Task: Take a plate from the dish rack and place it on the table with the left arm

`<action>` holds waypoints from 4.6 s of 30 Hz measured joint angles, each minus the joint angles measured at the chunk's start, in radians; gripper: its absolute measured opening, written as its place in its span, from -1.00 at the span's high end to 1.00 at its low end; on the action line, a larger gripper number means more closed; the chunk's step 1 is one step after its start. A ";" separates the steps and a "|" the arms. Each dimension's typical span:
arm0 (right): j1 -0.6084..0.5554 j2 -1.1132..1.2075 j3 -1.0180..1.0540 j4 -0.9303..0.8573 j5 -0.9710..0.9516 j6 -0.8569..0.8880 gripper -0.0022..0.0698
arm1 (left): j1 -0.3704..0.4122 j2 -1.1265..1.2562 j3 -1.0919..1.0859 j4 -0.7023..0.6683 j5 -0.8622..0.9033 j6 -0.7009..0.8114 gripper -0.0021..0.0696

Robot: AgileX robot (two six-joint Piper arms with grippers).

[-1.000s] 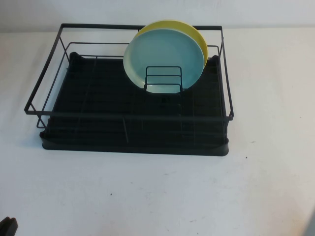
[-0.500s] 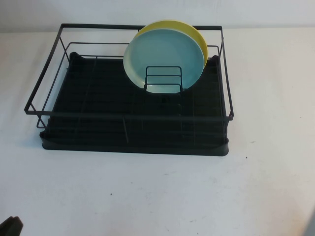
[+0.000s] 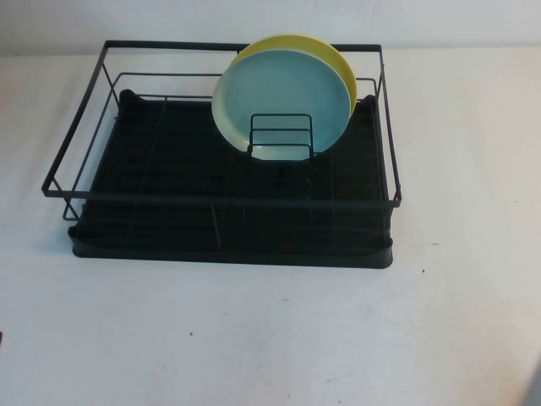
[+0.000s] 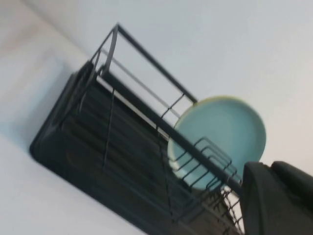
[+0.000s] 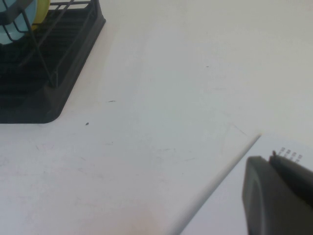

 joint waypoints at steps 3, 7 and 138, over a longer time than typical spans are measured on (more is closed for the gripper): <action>0.000 0.000 0.000 0.000 0.000 0.000 1.00 | 0.000 0.000 0.000 -0.020 -0.002 -0.006 0.95; 0.000 0.000 0.000 0.000 0.000 0.000 1.00 | 0.000 0.015 -0.016 -0.050 0.114 -0.063 0.95; 0.000 0.000 0.000 0.000 0.000 0.000 1.00 | 0.075 1.084 -0.398 -0.302 0.386 0.788 0.91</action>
